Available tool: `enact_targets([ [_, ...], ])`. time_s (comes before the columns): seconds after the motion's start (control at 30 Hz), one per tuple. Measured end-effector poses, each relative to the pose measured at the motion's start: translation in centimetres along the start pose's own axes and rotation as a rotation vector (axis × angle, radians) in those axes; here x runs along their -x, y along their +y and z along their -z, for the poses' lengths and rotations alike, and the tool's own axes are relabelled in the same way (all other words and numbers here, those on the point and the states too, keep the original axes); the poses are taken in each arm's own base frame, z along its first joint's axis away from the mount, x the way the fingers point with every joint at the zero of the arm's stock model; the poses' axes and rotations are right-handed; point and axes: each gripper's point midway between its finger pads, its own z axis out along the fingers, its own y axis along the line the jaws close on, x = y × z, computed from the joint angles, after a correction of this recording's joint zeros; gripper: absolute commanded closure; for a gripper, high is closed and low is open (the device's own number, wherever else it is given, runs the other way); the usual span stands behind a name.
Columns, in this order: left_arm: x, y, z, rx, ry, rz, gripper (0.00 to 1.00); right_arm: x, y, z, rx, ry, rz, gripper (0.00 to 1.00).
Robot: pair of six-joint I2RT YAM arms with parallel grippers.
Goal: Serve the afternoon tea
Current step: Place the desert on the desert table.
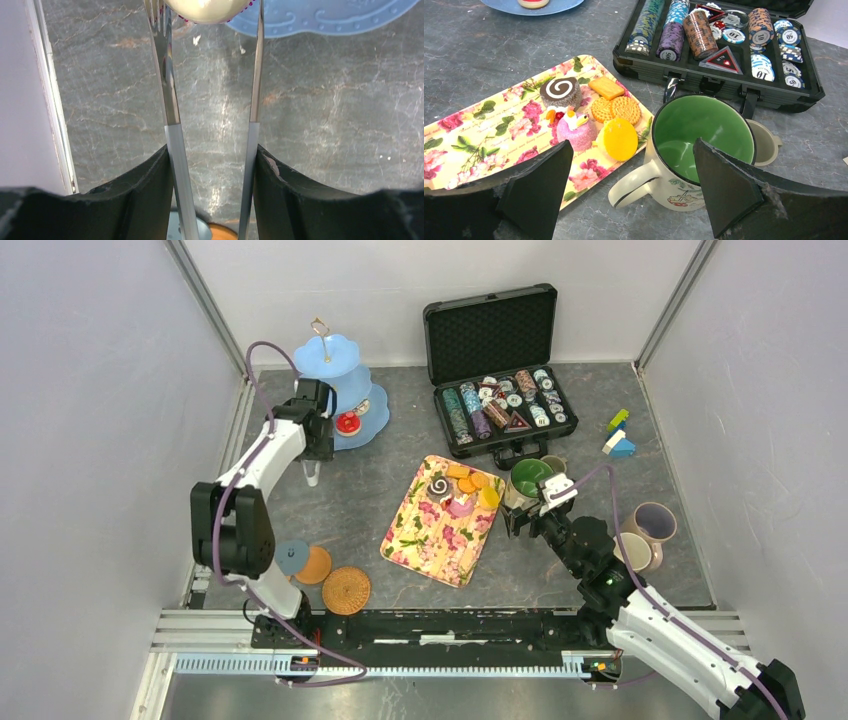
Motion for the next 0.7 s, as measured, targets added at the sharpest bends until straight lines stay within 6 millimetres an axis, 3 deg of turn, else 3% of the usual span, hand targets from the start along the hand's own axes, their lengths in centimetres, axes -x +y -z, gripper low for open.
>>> enact_targets([
  [0.33,0.6,-0.8,-3.2,-0.011,0.05,0.006,0.64,0.0,0.0,0.0,0.0,0.001,0.0,0.02],
  [0.7,2.3,0.1,-4.4,-0.051,-0.006,0.08,0.57,-0.2,-0.1,-0.1,-0.008,0.009,0.002,0.02],
])
